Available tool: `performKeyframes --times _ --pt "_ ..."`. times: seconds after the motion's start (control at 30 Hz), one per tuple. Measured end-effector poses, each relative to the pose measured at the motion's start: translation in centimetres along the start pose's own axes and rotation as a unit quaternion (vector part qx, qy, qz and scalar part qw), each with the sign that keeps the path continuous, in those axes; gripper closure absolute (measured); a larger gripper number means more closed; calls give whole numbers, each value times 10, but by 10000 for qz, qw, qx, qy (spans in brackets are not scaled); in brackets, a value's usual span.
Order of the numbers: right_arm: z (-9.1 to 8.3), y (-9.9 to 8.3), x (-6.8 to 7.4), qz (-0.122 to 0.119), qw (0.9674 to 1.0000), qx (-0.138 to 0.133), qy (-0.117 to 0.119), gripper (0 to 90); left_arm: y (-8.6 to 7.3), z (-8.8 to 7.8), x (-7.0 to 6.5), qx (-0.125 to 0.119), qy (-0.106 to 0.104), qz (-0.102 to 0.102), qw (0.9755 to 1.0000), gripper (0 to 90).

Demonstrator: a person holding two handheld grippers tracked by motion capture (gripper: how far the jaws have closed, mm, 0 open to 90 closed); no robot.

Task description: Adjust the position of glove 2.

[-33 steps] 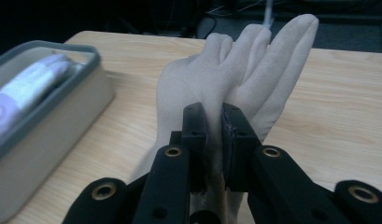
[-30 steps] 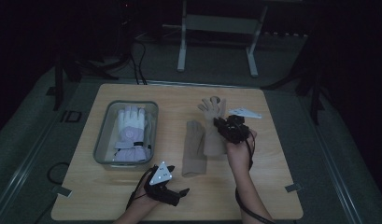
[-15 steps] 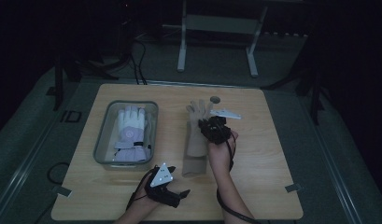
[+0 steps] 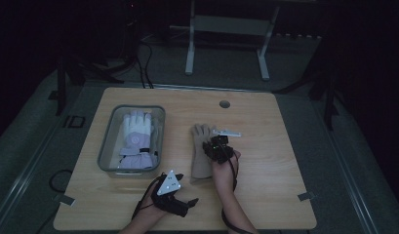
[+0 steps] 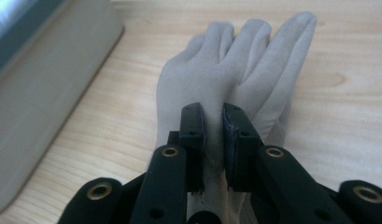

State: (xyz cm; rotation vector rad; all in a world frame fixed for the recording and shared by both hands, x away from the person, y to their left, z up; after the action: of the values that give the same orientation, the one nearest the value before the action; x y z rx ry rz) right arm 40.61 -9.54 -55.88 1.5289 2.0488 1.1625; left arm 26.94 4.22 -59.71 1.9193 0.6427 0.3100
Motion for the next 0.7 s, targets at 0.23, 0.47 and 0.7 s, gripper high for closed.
performKeyframes --times 0.23,0.47,0.7 --pt "5 -12 3 77 9998 154 109 721 0 0 0 19 7 -4 10000 25" --pt "11 -21 1 26 9996 267 91 647 0 0 0 12 5 -2 10000 24" --pt "-5 -12 -2 -281 9991 254 205 552 0 1 0 10 20 -19 10000 24"
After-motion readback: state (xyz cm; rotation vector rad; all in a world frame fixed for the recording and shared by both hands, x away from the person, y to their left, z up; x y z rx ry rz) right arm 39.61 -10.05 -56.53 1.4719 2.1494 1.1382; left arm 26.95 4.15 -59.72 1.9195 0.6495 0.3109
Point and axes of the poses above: each handheld gripper's, and its own axes: z roughly forward along the jaws, y roughly out of its top, x roughly to its left, the point moved 5 cm from there along z, roughly forward along the jaws, and after that the axes turned 3 degrees about -x, right-handed, at the moved point
